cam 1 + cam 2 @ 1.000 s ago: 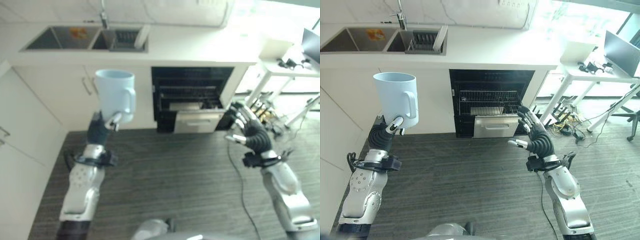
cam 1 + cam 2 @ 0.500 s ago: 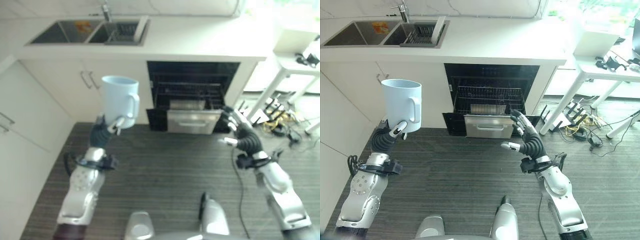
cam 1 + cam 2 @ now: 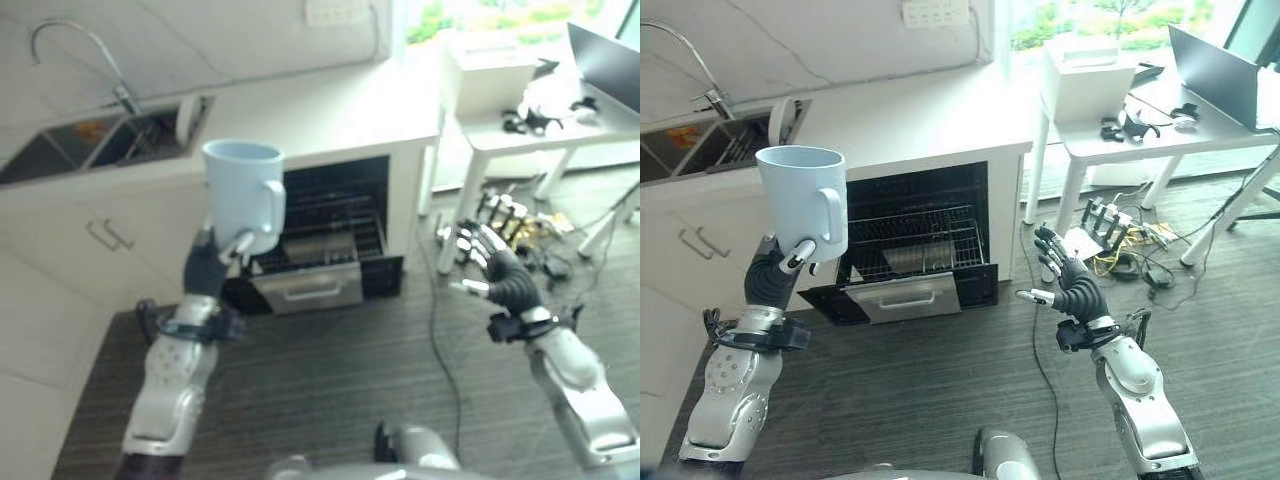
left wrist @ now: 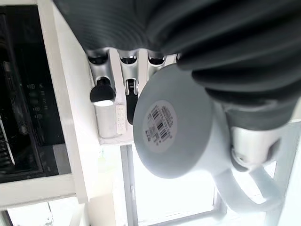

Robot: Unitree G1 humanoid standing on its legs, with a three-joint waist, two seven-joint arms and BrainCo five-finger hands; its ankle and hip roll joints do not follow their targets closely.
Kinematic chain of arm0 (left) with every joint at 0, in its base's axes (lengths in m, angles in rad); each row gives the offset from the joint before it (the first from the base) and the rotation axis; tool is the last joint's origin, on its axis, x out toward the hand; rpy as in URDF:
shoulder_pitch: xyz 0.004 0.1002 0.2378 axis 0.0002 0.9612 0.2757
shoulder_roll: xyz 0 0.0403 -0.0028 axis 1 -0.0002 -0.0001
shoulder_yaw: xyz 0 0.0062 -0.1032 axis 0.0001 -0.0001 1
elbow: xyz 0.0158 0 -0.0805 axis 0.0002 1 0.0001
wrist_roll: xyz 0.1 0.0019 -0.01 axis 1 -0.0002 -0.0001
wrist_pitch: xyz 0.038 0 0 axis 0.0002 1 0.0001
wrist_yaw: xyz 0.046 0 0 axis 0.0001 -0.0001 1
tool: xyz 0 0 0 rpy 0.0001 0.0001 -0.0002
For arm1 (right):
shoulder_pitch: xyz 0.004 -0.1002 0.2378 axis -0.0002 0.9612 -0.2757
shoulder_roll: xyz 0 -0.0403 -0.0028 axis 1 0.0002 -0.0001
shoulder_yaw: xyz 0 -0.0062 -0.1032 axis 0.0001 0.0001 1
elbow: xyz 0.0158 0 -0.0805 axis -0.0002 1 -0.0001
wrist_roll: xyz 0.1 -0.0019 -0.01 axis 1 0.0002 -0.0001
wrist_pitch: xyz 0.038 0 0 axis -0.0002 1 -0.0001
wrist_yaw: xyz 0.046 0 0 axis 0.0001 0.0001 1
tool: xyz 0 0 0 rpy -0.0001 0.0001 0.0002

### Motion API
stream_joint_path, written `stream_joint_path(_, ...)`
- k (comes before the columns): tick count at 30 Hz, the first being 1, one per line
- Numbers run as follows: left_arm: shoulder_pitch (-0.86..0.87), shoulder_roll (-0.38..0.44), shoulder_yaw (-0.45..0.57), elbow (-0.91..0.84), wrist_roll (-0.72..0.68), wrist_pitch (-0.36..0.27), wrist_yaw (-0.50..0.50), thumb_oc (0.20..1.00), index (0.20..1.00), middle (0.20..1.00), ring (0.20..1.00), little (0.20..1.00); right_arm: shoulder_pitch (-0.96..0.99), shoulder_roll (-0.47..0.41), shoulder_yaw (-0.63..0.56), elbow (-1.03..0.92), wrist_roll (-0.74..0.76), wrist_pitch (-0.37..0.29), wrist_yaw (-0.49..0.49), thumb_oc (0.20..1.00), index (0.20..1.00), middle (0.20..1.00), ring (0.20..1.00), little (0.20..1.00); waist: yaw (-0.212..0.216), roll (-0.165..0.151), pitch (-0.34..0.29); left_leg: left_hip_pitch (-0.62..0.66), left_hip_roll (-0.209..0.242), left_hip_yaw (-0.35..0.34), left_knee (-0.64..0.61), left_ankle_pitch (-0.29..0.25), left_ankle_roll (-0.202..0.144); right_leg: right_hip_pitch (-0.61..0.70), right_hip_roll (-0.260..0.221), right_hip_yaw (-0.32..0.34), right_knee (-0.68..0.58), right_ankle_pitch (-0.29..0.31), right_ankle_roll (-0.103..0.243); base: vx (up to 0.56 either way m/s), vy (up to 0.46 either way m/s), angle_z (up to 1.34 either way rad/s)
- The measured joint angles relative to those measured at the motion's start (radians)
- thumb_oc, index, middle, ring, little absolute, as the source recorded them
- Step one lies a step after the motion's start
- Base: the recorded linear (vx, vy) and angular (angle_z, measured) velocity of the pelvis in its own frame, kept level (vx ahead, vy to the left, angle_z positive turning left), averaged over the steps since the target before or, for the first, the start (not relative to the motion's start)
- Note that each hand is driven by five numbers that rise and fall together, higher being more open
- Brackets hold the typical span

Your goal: Place the dishes in the dishwasher.

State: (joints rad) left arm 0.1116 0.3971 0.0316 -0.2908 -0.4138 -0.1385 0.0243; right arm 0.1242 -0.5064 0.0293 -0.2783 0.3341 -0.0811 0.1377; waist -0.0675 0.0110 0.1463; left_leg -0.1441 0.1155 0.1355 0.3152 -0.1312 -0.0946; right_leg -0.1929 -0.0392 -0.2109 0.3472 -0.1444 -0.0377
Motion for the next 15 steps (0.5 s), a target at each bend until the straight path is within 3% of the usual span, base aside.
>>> stream_joint_path(3, 0.004, -0.009, 0.000, 0.040, 0.000, -0.011, 0.007, 0.200, 0.200, 0.200, 0.200, 0.200, 0.006, 0.007, -0.001, 0.010, -0.002, 0.000, 0.011, 1.000, 1.000, 1.000, 1.000, 1.000, 0.019, 0.009, 0.008, -0.111, 0.092, 0.004, -0.036, 0.028, -0.037, 0.030, 0.017, -0.010, -0.014, -0.008, -0.012, 0.14, 0.268, 0.05)
stream_joint_path(4, -0.002, -0.022, -0.001, 0.055, 0.000, -0.022, 0.012, 0.200, 0.200, 0.200, 0.200, 0.200, 0.006, 0.006, -0.006, 0.014, -0.002, 0.000, 0.014, 1.000, 1.000, 1.000, 1.000, 1.000, 0.019, 0.027, 0.011, -0.138, 0.119, -0.006, -0.037, 0.036, -0.049, 0.041, 0.019, -0.010, -0.025, -0.007, -0.013, 0.12, 0.250, -0.15)
stream_joint_path(7, -0.003, -0.032, 0.001, 0.071, -0.001, -0.029, 0.016, 0.200, 0.200, 0.200, 0.200, 0.200, 0.008, -0.022, -0.012, 0.016, -0.002, 0.000, 0.027, 1.000, 1.000, 1.000, 1.000, 1.000, 0.023, 0.050, 0.025, -0.141, 0.162, -0.013, -0.044, 0.040, -0.054, 0.050, -0.007, 0.012, -0.018, -0.003, -0.002, 0.10, 0.249, -0.30)
stream_joint_path(10, -0.006, -0.030, 0.003, 0.070, -0.002, -0.046, 0.016, 0.200, 0.200, 0.200, 0.200, 0.200, 0.040, -0.022, -0.050, -0.005, -0.001, 0.000, 0.042, 1.000, 1.000, 1.000, 1.000, 1.000, 0.022, 0.055, 0.025, -0.044, 0.110, -0.015, -0.067, 0.048, -0.048, 0.066, -0.058, 0.036, -0.002, -0.017, 0.072, 0.10, 0.226, -0.13)
stream_joint_path(11, -0.009, -0.028, 0.008, 0.070, -0.003, -0.051, 0.019, 0.200, 0.200, 0.200, 0.200, 0.200, 0.049, -0.017, -0.039, -0.009, -0.001, 0.000, 0.043, 1.000, 1.000, 1.000, 1.000, 1.000, 0.023, 0.021, 0.029, -0.027, 0.068, 0.008, -0.069, 0.083, -0.018, 0.077, -0.102, 0.054, 0.006, -0.028, 0.110, 0.10, 0.242, 0.10)
stream_joint_path(13, -0.016, -0.016, 0.007, 0.070, -0.002, -0.051, 0.029, 0.200, 0.200, 0.200, 0.200, 0.200, 0.039, 0.005, -0.036, -0.012, -0.001, 0.000, 0.048, 1.000, 1.000, 1.000, 1.000, 1.000, 0.042, -0.020, 0.027, -0.030, 0.019, 0.017, -0.034, 0.099, 0.049, 0.107, -0.148, 0.063, -0.023, -0.017, 0.142, 0.08, 0.232, 0.12)
stream_joint_path(14, -0.030, -0.011, 0.007, 0.070, -0.002, -0.051, 0.031, 0.200, 0.200, 0.200, 0.200, 0.200, 0.030, 0.020, -0.036, -0.013, -0.001, 0.000, 0.048, 1.000, 1.000, 1.000, 1.000, 1.000, 0.049, -0.033, 0.026, -0.030, 0.000, 0.021, -0.016, 0.087, 0.059, 0.128, -0.166, 0.062, -0.039, -0.011, 0.157, 0.11, 0.313, 0.20)
stream_joint_path(15, -0.062, 0.009, 0.006, 0.070, -0.002, -0.052, 0.032, 0.200, 0.200, 0.200, 0.200, 0.200, -0.013, 0.043, -0.035, -0.013, -0.002, 0.006, 0.040, 1.000, 1.000, 1.000, 1.000, 1.000, 0.078, -0.056, 0.025, -0.055, -0.031, 0.023, 0.066, 0.029, 0.081, 0.159, -0.198, 0.065, -0.077, 0.005, 0.196, 0.12, 0.369, 0.28)
